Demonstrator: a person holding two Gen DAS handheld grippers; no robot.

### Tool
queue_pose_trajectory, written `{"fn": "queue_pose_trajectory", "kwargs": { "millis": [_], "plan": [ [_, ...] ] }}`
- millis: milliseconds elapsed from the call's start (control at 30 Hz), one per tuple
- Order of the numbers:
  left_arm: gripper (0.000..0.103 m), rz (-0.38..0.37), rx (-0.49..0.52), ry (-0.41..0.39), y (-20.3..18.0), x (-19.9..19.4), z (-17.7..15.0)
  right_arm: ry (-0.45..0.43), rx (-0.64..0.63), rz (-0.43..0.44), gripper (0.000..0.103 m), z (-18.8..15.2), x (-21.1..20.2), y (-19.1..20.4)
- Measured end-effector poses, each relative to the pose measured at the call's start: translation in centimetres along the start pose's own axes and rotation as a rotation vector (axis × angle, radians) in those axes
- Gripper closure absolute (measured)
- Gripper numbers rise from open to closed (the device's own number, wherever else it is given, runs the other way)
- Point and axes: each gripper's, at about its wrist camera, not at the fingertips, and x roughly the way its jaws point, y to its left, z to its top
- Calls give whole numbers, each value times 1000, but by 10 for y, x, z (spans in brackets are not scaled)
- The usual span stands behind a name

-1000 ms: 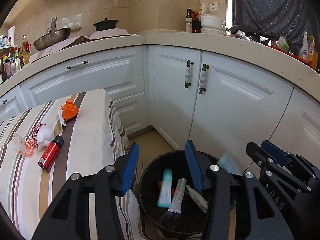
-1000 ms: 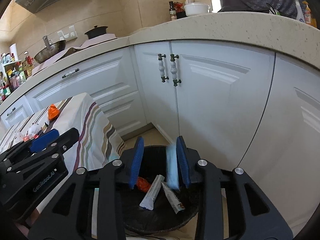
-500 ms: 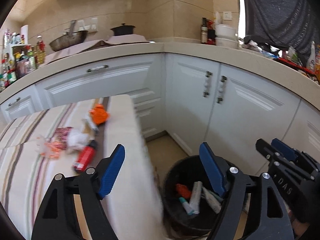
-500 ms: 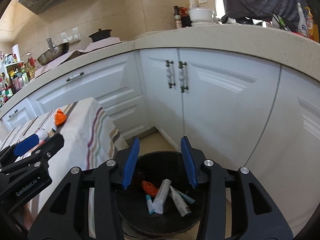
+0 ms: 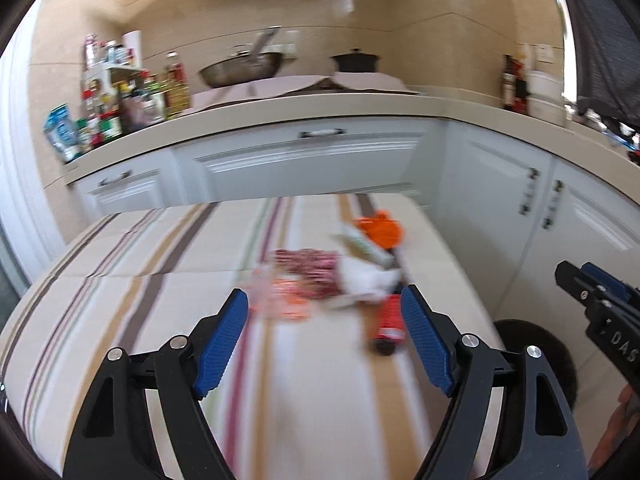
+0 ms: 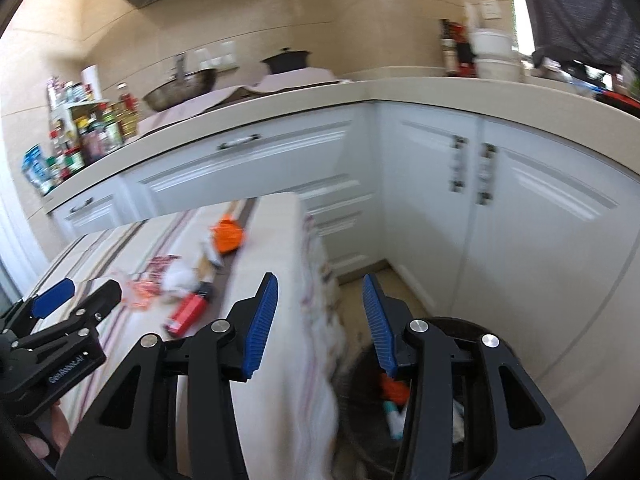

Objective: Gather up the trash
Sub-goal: 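Move both tools back over the table toward the red spray can, then grasp the red spray can with the right tool and lift it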

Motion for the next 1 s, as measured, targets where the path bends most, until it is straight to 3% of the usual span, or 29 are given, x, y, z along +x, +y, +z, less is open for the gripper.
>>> {"fn": "queue_pose_trajectory", "kwargs": {
  "millis": [433, 633, 1000],
  "plan": [
    [26, 126, -59, 58, 86, 15, -9, 135, -67, 78, 60, 2, 53, 88],
    [26, 131, -87, 98, 107, 26, -13, 212, -99, 63, 60, -5, 71, 105],
    [25, 97, -107, 157, 112, 43, -15, 341, -118, 34, 62, -18, 99, 113]
  ]
}}
